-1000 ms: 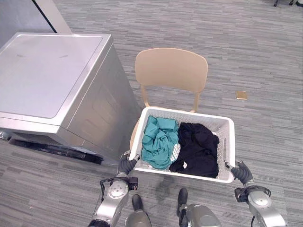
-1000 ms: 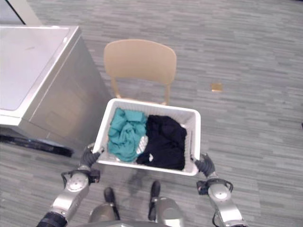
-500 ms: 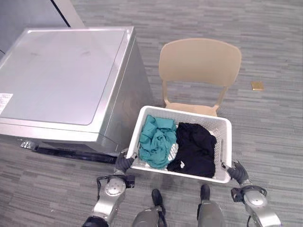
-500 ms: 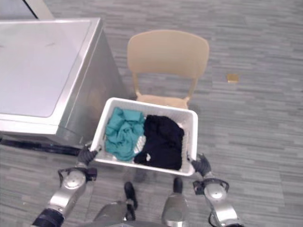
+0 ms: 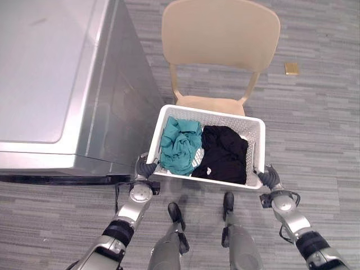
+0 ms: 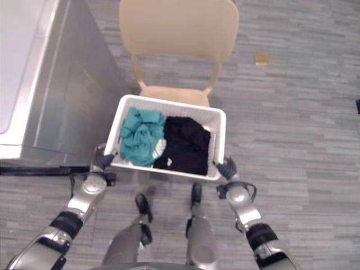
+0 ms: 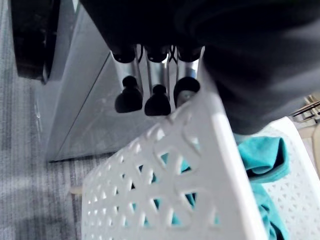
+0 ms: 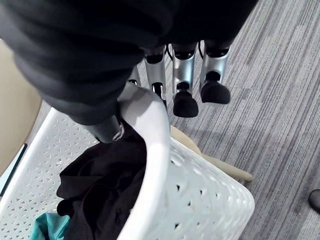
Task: Grab the laundry basket,head to the washer,open it,put in the laundry and shut it.
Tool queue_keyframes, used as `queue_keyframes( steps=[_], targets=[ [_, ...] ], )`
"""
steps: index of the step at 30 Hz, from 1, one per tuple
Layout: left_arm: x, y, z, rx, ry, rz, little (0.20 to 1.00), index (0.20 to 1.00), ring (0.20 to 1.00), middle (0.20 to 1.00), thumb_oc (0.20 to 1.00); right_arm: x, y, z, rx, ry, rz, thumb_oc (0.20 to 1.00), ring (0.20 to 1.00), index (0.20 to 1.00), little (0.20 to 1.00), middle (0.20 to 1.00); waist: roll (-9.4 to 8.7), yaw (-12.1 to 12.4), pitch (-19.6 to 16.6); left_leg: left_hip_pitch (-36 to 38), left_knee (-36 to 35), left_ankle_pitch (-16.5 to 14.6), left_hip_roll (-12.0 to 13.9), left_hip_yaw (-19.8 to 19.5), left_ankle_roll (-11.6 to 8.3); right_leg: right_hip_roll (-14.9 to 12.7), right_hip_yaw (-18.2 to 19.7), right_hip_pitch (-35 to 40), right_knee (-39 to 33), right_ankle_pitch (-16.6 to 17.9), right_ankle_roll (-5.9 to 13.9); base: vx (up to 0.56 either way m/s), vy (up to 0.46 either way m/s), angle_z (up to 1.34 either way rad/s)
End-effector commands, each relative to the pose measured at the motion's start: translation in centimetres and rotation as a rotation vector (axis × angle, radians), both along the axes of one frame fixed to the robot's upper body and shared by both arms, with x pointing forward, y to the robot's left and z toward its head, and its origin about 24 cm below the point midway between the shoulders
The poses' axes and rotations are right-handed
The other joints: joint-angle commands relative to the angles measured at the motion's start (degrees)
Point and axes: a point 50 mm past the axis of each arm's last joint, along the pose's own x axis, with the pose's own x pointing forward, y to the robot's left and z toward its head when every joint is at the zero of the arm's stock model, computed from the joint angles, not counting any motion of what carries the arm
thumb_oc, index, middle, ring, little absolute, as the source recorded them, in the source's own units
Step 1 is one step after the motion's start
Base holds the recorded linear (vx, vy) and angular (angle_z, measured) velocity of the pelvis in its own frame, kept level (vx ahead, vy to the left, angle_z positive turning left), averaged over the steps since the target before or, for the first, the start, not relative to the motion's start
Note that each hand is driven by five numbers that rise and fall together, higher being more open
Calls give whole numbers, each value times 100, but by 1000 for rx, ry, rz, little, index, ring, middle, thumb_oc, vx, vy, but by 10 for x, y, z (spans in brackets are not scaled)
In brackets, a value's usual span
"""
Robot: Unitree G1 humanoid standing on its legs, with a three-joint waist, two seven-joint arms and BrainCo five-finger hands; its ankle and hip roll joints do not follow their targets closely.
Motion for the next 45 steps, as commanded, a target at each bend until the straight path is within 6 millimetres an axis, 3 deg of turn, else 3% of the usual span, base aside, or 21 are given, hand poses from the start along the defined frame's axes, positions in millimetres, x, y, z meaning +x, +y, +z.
queue_keyframes(
  steps=[1,4,5,6,7,8,14,18,22,23,27,32,34,36,37,38,41,45],
  targets=[
    [33,-58,47,22,-229,-205,200,200,200,200,200,35,53,49,57,-236,176,200,200,200,200,200,94,197,-19,-275,243,-320,107,-401,-255,1,-71,-249,859,-1155,247,-55,-33,-8],
    [36,-59,48,51,-224,-203,200,200,200,200,200,40,57,49,45,-222,185,200,200,200,200,200,104,220,80,-327,229,-271,140,-450,-274,13,-74,-343,912,-1152,234,-34,-33,-7],
    [36,-59,46,53,-218,-200,382,382,382,382,382,41,58,49,40,-216,190,200,200,200,200,200,103,228,108,-334,225,-258,151,-455,-280,15,-77,-361,925,-1154,227,0,0,0],
    [35,-59,44,53,-210,-199,1000,1000,1000,1000,1000,41,58,47,36,-206,189,464,464,464,464,464,105,226,123,-325,217,-249,153,-462,-286,22,-73,-366,930,-1160,219,-1,-16,-5],
    [35,-59,44,53,-210,-199,1000,1000,1000,1000,1000,41,58,47,36,-206,189,542,542,542,542,542,105,225,124,-324,216,-248,153,-462,-286,22,-73,-366,930,-1160,218,11,-15,-5],
    [33,-57,40,53,-198,-194,1000,1000,1000,1000,1000,40,57,42,42,-184,183,1000,1000,1000,1000,1000,112,239,142,-303,209,-239,163,-467,-297,22,-63,-359,927,-1156,210,9,-15,-3],
    [24,-52,26,36,-152,-159,1000,1000,1000,1000,1000,35,52,36,66,-164,161,1000,1000,1000,1000,1000,135,266,174,-205,192,-238,175,-506,-309,32,-65,-264,922,-1199,177,4,-3,1],
    [1,-39,8,-32,-107,-115,1000,1000,1000,1000,1000,18,37,19,81,-114,123,1000,1000,1000,1000,1000,149,290,146,-25,202,-289,175,-518,-311,30,-73,-47,900,-1260,153,32,-17,6],
    [-23,-15,0,-62,-85,-96,1000,1000,1000,1000,1000,-4,3,12,113,-93,59,1000,1000,1000,1000,1000,131,293,21,282,208,-366,183,-523,-329,78,-105,322,850,-1318,153,52,-17,16],
    [-23,-15,0,-62,-84,-96,1000,1000,1000,1000,1000,-4,3,11,114,-92,58,1000,1000,1000,1000,1000,131,294,20,290,205,-366,183,-523,-329,78,-106,331,846,-1317,153,-55,-18,5],
    [-41,13,2,-23,-85,-86,1000,1000,1000,1000,1000,-28,-30,6,108,-67,4,1000,1000,1000,1000,1000,99,253,-50,485,141,-256,194,-455,-316,130,-155,572,681,-1235,147,-35,-29,3],
    [-65,29,-14,-40,-2,-66,1000,1000,1000,1000,1000,-52,-45,-12,73,38,5,1000,1000,1000,1000,1000,101,264,-124,705,85,-217,241,-496,-340,185,-201,834,640,-1314,146,-33,-47,0],
    [-76,34,-27,-49,62,-50,1000,1000,1000,1000,1000,-61,-48,-22,42,98,14,1000,1000,1000,1000,1000,120,269,-173,818,44,-200,247,-528,-342,215,-239,965,651,-1378,126,-51,-76,3],
    [-100,42,-55,-47,204,-9,1000,1000,1000,1000,1000,-74,-46,-39,16,185,42,1000,1000,1000,1000,1000,160,315,-246,977,14,-161,278,-600,-365,282,-276,1170,705,-1521,76,-65,-95,15],
    [-100,42,-55,-47,204,-9,1000,1000,1000,1000,1000,-74,-46,-39,16,185,42,1000,1000,1000,1000,1000,160,312,-242,982,12,-161,278,-602,-366,282,-278,1175,704,-1522,76,-40,-91,18],
    [-115,48,-70,-59,283,39,1000,1000,1000,1000,1000,-81,-44,-51,28,241,35,1000,1000,1000,1000,1000,185,361,-266,1018,87,-146,305,-673,-381,328,-312,1280,766,-1616,20,-47,-89,12],
    [-130,54,-84,-70,358,95,1000,1000,1000,1000,1000,-86,-40,-59,48,275,29,1000,1000,1000,1000,1000,218,459,-231,888,359,-83,332,-818,-454,375,-407,1443,714,-1706,-84,-78,-111,22],
    [-132,54,-90,-82,382,132,1000,1000,1000,1000,1000,-86,-38,-63,40,290,33,1000,1000,1000,1000,1000,219,519,-181,541,724,-57,366,-805,-564,275,-716,1498,570,-1690,-147,-127,-38,68]
  ],
)
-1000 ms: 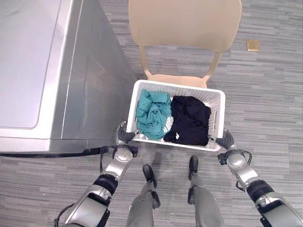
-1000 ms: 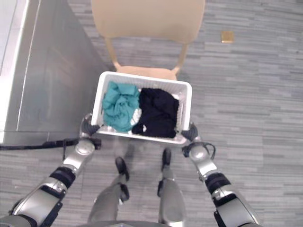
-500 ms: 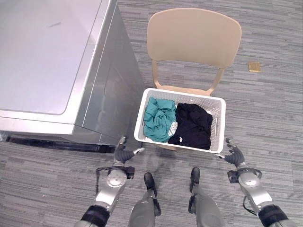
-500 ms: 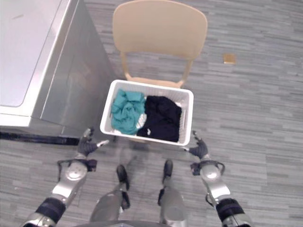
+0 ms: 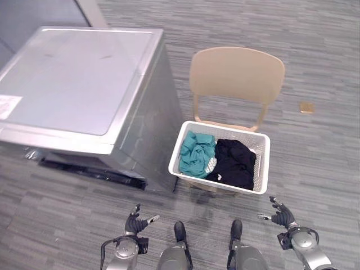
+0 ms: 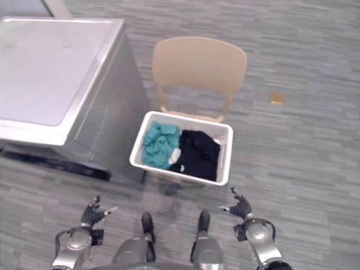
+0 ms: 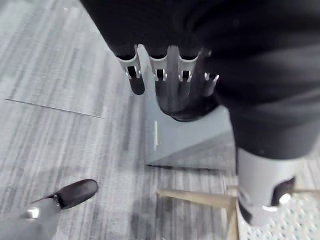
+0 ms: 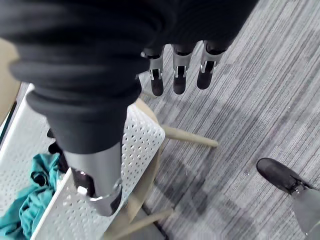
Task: Grab the laundry basket,head to the washer,open it,put in the laundry and shut it.
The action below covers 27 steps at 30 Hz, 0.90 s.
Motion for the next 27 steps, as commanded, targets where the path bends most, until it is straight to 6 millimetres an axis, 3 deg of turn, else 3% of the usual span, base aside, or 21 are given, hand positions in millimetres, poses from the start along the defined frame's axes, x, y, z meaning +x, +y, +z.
queue_keyframes(
  steps=[1,3,5,7,8,9,11,15,17,18,19,20,21,22,23,26,27],
  targets=[
    [11,21,13,74,-63,26,1000,1000,1000,1000,1000,18,11,8,1,-66,39,1000,1000,1000,1000,1000,-460,99,-52,-311,565,-223,46,426,-147,-225,-67,-197,536,-1057,134,-81,90,85],
    [10,18,10,70,-51,24,1000,1000,1000,1000,1000,19,14,6,1,-53,56,1000,1000,1000,1000,1000,-477,68,-109,-83,581,-451,202,465,-211,-365,-178,-128,516,-1040,221,24,98,65],
    [10,17,9,71,-47,29,1000,1000,1000,1000,1000,19,15,7,4,-56,58,1000,1000,1000,1000,1000,-482,32,-133,22,574,-461,336,518,-239,-463,-277,-112,514,-984,262,32,166,40],
    [12,12,7,54,-45,45,1000,1000,1000,1000,1000,17,16,4,7,-46,46,1000,1000,1000,1000,1000,-453,-79,-229,260,490,-326,736,734,-341,-702,-542,-105,545,-910,373,3,286,41],
    [12,12,6,53,-45,45,1000,1000,1000,1000,1000,17,15,4,7,-46,46,1000,1000,1000,1000,1000,-448,-85,-228,262,484,-320,738,727,-345,-699,-549,-100,544,-911,373,28,326,52],
    [15,7,6,42,-48,45,1000,1000,1000,1000,1000,12,12,1,3,-29,19,1000,1000,1000,1000,1000,-425,-183,-284,325,426,-144,1010,1051,-436,-918,-790,-59,565,-848,450,23,228,69],
    [17,4,6,37,-49,35,1000,1000,1000,1000,1000,4,11,-5,14,2,-14,1000,1000,1000,1000,1000,-387,-249,-377,402,269,-167,1062,1257,-468,-1073,-972,16,520,-735,544,84,344,109],
    [19,1,5,34,-52,25,1000,1000,1000,1000,1000,4,12,-7,22,1,-37,1000,1000,1000,1000,1000,-447,-213,-420,214,316,-430,797,1055,-424,-1381,-1134,112,374,-461,725,97,432,74],
    [28,8,12,81,-73,-5,1000,1000,1000,1000,1000,12,28,-4,64,-21,-5,1000,1000,1000,1000,1000,-562,-152,-319,-29,529,-831,296,838,-142,-1679,-747,-163,739,-311,745,47,359,41],
    [28,9,13,82,-73,-5,1000,1000,1000,1000,1000,13,28,-4,65,-22,-5,1000,1000,1000,1000,1000,-572,-152,-322,-41,543,-844,287,840,-134,-1695,-739,-181,760,-318,751,82,368,62],
    [32,14,16,112,-78,-22,1000,1000,1000,1000,1000,20,39,-1,71,-36,41,1000,1000,1000,1000,1000,-578,-177,-236,-100,577,-919,90,703,28,-1474,-124,-411,1325,-590,603,28,173,60],
    [32,14,16,112,-78,-22,1000,1000,1000,1000,1000,20,39,-1,71,-36,41,1000,1000,1000,1000,1000,-579,-174,-237,-101,577,-919,89,706,28,-1476,-119,-416,1330,-592,603,103,400,61],
    [30,16,14,132,-61,-20,1000,1000,1000,1000,1000,27,49,4,74,-66,96,1000,1000,1000,1000,1000,-529,-216,-198,71,399,-921,-125,636,167,-889,400,-659,1882,-1008,467,118,319,40],
    [28,16,12,129,-53,-18,1000,1000,1000,1000,1000,35,58,11,82,-101,146,1000,1000,1000,1000,1000,-504,-171,-186,188,273,-906,-245,602,223,-616,431,-740,2029,-1205,399,52,313,34],
    [28,16,13,129,-55,-17,1000,1000,1000,1000,1000,35,58,11,82,-103,147,1000,1000,1000,1000,1000,-503,-171,-175,130,267,-795,-232,653,261,-610,391,-786,1996,-1103,345,12,125,43],
    [21,15,6,124,-18,-5,1000,1000,1000,1000,1000,58,82,34,115,-216,249,1000,1000,1000,1000,1000,-483,-48,-155,263,110,-759,-544,373,339,-132,345,-743,1676,-1311,244,75,42,40],
    [17,15,3,130,-1,-17,1000,1000,1000,1000,1000,58,84,38,121,-235,262,1000,1000,1000,1000,1000,-491,-68,-163,294,59,-757,-617,255,368,70,701,-711,1641,-1385,226,65,-23,63]
  ],
)
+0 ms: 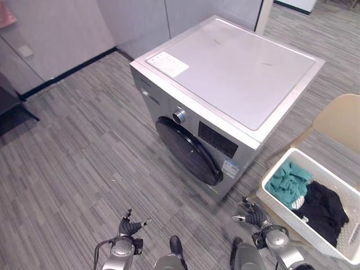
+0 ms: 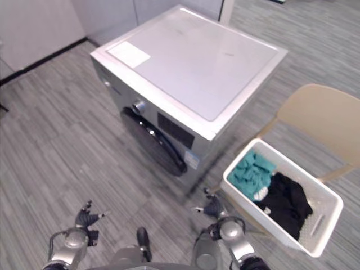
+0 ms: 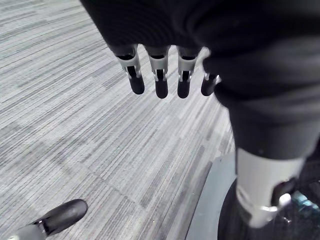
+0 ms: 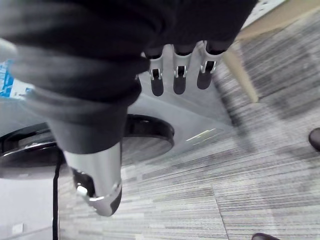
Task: Grab the laundry basket,head to the washer,open it,put in the laundry and shut it.
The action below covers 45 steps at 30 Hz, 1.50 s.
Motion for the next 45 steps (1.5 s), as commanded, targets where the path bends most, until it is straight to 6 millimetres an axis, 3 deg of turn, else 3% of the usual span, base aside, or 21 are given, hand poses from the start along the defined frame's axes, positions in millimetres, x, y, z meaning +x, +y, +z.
queue_keyframes(
  steps=[1,2,6,10,11,15,21,27,28,31,32,33,34,35,36,39,40,41,45],
  targets=[
    [21,3,14,51,-79,-49,1000,1000,1000,1000,1000,23,7,31,35,-171,44,1000,1000,1000,1000,1000,-242,33,217,158,128,-480,-527,-172,114,316,250,273,-466,-142,83,55,4,71],
    [17,4,12,36,-72,-24,1000,1000,1000,1000,1000,26,13,35,52,-184,64,1000,1000,1000,1000,1000,-257,82,188,163,131,-481,-603,-223,131,360,379,308,-581,-43,79,40,22,87],
    [-4,2,1,25,-1,-22,1000,1000,1000,1000,1000,40,32,55,77,-270,133,1000,1000,1000,1000,1000,-170,308,-36,159,-181,-320,-671,-331,94,332,6,596,-1218,101,94,53,-35,13],
    [-11,3,-3,31,26,-22,1000,1000,1000,1000,1000,51,37,72,76,-356,144,1000,1000,1000,1000,1000,-120,367,-67,205,-352,-198,-680,-370,81,344,-63,703,-1442,171,105,17,-3,34],
    [-11,3,-3,35,21,-19,1000,1000,1000,1000,1000,61,36,90,56,-445,131,1000,1000,1000,1000,1000,-90,398,-32,176,-453,-123,-679,-394,60,340,-98,707,-1564,226,114,-32,10,4],
    [-6,2,2,41,-18,-32,1000,1000,1000,1000,1000,75,30,112,47,-550,66,1000,1000,1000,1000,1000,-23,458,97,8,-497,-12,-659,-453,41,313,-164,615,-1652,316,129,-66,11,5],
    [6,-1,7,37,-58,-45,1000,1000,1000,1000,1000,89,26,111,105,-532,-52,1000,1000,1000,1000,1000,157,608,404,-425,-497,164,-629,-551,-42,227,-267,171,-1519,393,119,-109,31,16],
    [20,-4,13,37,-97,-53,1000,1000,1000,1000,1000,95,45,112,147,-506,-1,1000,1000,1000,1000,1000,208,722,533,-674,-497,256,-633,-627,-68,171,-310,-65,-1426,444,110,-39,33,5],
    [24,-4,15,39,-107,-55,1000,1000,1000,1000,1000,95,54,115,169,-510,38,1000,1000,1000,1000,1000,202,743,560,-700,-497,263,-638,-638,-69,160,-316,-87,-1410,445,112,-8,31,11],
    [33,-7,18,36,-128,-58,1000,1000,1000,1000,1000,82,113,127,256,-514,323,1000,1000,1000,1000,1000,100,855,640,-750,-497,276,-623,-699,-70,135,-356,-130,-1340,421,120,13,36,13],
    [34,-8,18,35,-129,-60,1000,1000,1000,1000,1000,78,126,129,276,-510,383,1000,1000,1000,1000,1000,75,892,645,-757,-497,276,-624,-720,-70,128,-361,-127,-1335,417,118,17,-1,4],
    [34,-8,18,35,-129,-60,1000,1000,1000,1000,1000,78,126,129,276,-510,383,1000,1000,1000,1000,1000,74,890,646,-757,-497,276,-625,-721,-70,127,-362,-127,-1335,416,118,0,0,0],
    [36,-9,18,34,-129,-65,1000,1000,1000,1000,1000,71,146,134,326,-496,462,1000,1000,1000,1000,1000,39,941,668,-762,-497,282,-623,-744,-77,123,-387,-122,-1317,406,119,0,0,0],
    [39,-12,18,26,-129,-60,1000,1000,1000,1000,1000,62,180,149,407,-497,595,1000,1000,1000,1000,1000,-25,1084,697,-785,-497,290,-627,-817,-84,112,-458,-109,-1296,382,110,22,-55,7],
    [42,-12,19,21,-138,-54,1000,1000,1000,1000,1000,59,198,163,470,-508,664,1000,1000,1000,1000,1000,-59,1188,721,-805,-497,304,-631,-877,-90,107,-514,-108,-1260,367,101,23,-91,14],
    [54,-12,26,14,-178,-50,1000,1000,1000,1000,1000,61,228,215,555,-633,780,1000,1000,1000,1000,1000,-112,1476,752,-901,-465,327,-649,-1056,-137,99,-681,-68,-1254,321,75,19,-100,34],
    [54,-12,26,15,-178,-50,1000,1000,1000,1000,1000,61,229,215,555,-634,780,1000,1000,1000,1000,1000,-113,1473,757,-900,-464,327,-650,-1060,-138,98,-685,-65,-1253,319,75,29,-94,63],
    [58,-14,28,7,-195,-54,1000,1000,1000,1000,1000,62,234,235,609,-695,771,1000,1000,1000,1000,1000,-113,1596,755,-963,-437,343,-684,-1188,-156,96,-816,-16,-1277,295,60,18,-57,74],
    [58,-9,28,27,-183,-60,1000,1000,1000,1000,1000,76,217,238,563,-729,698,1000,1000,1000,1000,1000,-116,1714,720,-1022,-441,356,-722,-1340,-171,90,-1019,78,-1313,256,61,31,-54,64]
  ],
)
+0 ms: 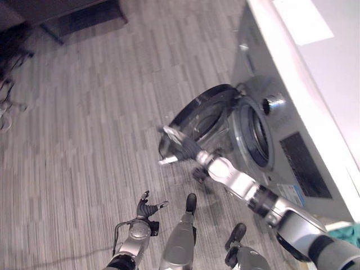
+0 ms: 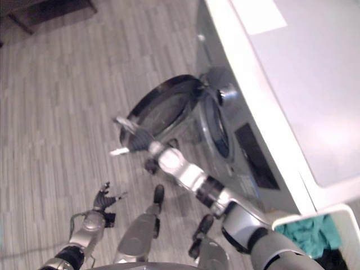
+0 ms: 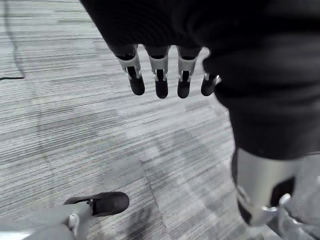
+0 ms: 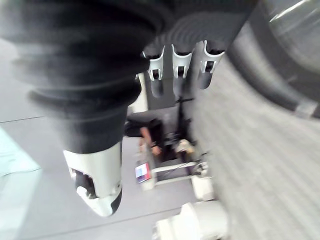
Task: Grab the laundry basket,head to the washer,open it,put in the laundry and shut it.
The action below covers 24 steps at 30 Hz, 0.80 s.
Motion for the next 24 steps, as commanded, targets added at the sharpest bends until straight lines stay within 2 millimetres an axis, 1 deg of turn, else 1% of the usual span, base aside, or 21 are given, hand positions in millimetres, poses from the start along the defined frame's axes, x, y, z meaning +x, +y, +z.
queue_keyframes(
  steps=[1,2,3,4,5,6,7,8,10,11,12,13,14,15,17,18,19,20,21,22,24],
  targets=[
    [8,23,9,80,-24,20,1000,1000,1000,1000,1000,-4,2,10,120,3,-4,1000,1000,1000,1000,1000,-286,157,96,16,-375,-51,-503,33,-210,-146,239,-529,-158,46,68,20,3,66],
    [8,23,9,80,-24,19,1000,1000,1000,1000,1000,-4,2,10,120,3,-4,1000,1000,1000,1000,1000,-285,157,96,16,-375,-51,-503,33,-210,-146,238,-528,-158,47,68,22,-2,71],
    [6,28,9,94,-15,24,1000,1000,1000,1000,1000,2,-10,3,96,15,-48,1000,1000,1000,1000,1000,-325,138,102,16,-387,-50,-510,46,-207,-140,224,-527,-160,56,77,12,-5,60],
    [6,31,9,109,-11,22,1000,1000,1000,1000,1000,4,-19,-1,85,19,-74,1000,1000,1000,1000,1000,-348,104,117,21,-402,-51,-497,74,-208,-140,247,-542,-164,71,87,12,-5,39],
    [6,31,9,109,-11,22,1000,1000,1000,1000,1000,4,-19,-1,85,19,-74,1000,1000,1000,1000,1000,-348,105,117,21,-402,-51,-497,74,-208,-140,247,-542,-164,71,87,-11,2,17],
    [8,31,12,116,-21,8,1000,1000,1000,1000,1000,4,-29,-5,72,17,-88,1000,1000,1000,1000,1000,-376,34,139,30,-421,-56,-489,144,-207,-140,286,-558,-177,103,104,-9,4,-13],
    [7,31,12,116,-20,8,1000,1000,1000,1000,1000,4,-29,-5,72,17,-88,1000,1000,1000,1000,1000,-376,37,137,31,-422,-56,-488,146,-207,-140,289,-559,-177,104,104,-13,2,-19],
    [9,30,13,116,-29,1,1000,1000,1000,1000,1000,3,-32,-8,65,18,-92,1000,1000,1000,1000,1000,-379,5,147,35,-422,-66,-484,181,-207,-142,310,-569,-181,119,109,-26,25,-35],
    [17,21,22,104,-88,-35,1000,1000,1000,1000,1000,-2,-53,-28,17,37,-134,1000,1000,1000,1000,1000,-366,-207,202,55,-422,-97,-468,348,-198,-159,432,-632,-199,196,143,-40,54,-47],
    [17,21,22,104,-88,-35,1000,1000,1000,1000,1000,-2,-53,-28,17,38,-134,1000,1000,1000,1000,1000,-365,-202,199,56,-422,-99,-467,353,-198,-158,437,-633,-198,196,143,-30,43,-38],
    [19,19,24,104,-100,-42,1000,1000,1000,1000,1000,-5,-58,-33,5,42,-147,1000,1000,1000,1000,1000,-357,-258,212,62,-422,-106,-459,394,-192,-157,477,-652,-199,206,148,-38,71,-41],
    [29,12,33,103,-149,-69,1000,1000,1000,1000,1000,-11,-70,-51,-32,75,-177,1000,1000,1000,1000,1000,-347,-432,250,91,-422,-137,-446,510,-171,-159,595,-716,-199,246,162,-45,84,-35],
    [33,9,38,101,-174,-76,1000,1000,1000,1000,1000,-14,-78,-59,-48,92,-199,1000,1000,1000,1000,1000,-345,-509,264,99,-422,-144,-439,559,-161,-158,649,-743,-202,266,169,-31,69,-35],
    [33,9,38,101,-174,-76,1000,1000,1000,1000,1000,-14,-78,-60,-49,92,-200,1000,1000,1000,1000,1000,-344,-504,262,99,-422,-145,-438,563,-161,-157,652,-745,-202,266,169,-26,47,-34],
    [48,3,51,111,-241,-93,1000,1000,1000,1000,1000,-21,-90,-78,-89,136,-232,1000,1000,1000,1000,1000,-356,-700,308,111,-422,-177,-421,687,-136,-154,785,-818,-198,306,195,-39,81,-47],
    [64,-1,68,138,-313,-115,1000,1000,1000,1000,1000,-27,-107,-96,-127,186,-279,1000,1000,1000,1000,1000,-388,-882,340,105,-422,-189,-402,810,-123,-145,913,-911,-202,359,223,-41,98,-51],
    [72,0,77,168,-345,-123,1000,1000,1000,1000,1000,-30,-116,-105,-145,214,-303,1000,1000,1000,1000,1000,-409,-984,362,93,-422,-192,-387,880,-118,-143,983,-964,-208,384,234,-30,76,-53],
    [73,-1,77,167,-345,-123,1000,1000,1000,1000,1000,-30,-117,-104,-145,214,-303,1000,1000,1000,1000,1000,-409,-977,361,93,-422,-193,-386,886,-118,-143,988,-968,-206,384,234,-23,53,-50],
    [81,1,84,190,-367,-120,1000,1000,1000,1000,1000,-33,-125,-112,-165,237,-327,1000,1000,1000,1000,1000,-428,-1070,383,81,-422,-200,-372,945,-115,-138,1040,-1019,-206,402,241,-31,67,-50],
    [99,10,99,247,-399,-85,1000,1000,1000,1000,1000,-38,-140,-129,-207,294,-375,1000,1000,1000,1000,1000,-484,-1273,429,38,-422,-197,-337,1053,-109,-125,1142,-1139,-206,458,261,-39,92,-45],
    [113,30,112,317,-397,-31,1000,1000,1000,1000,1000,-44,-155,-142,-235,341,-418,1000,1000,1000,1000,1000,-545,-1436,468,-6,-422,-190,-304,1157,-105,-107,1239,-1248,-215,504,278,-24,65,-55]
  ],
)
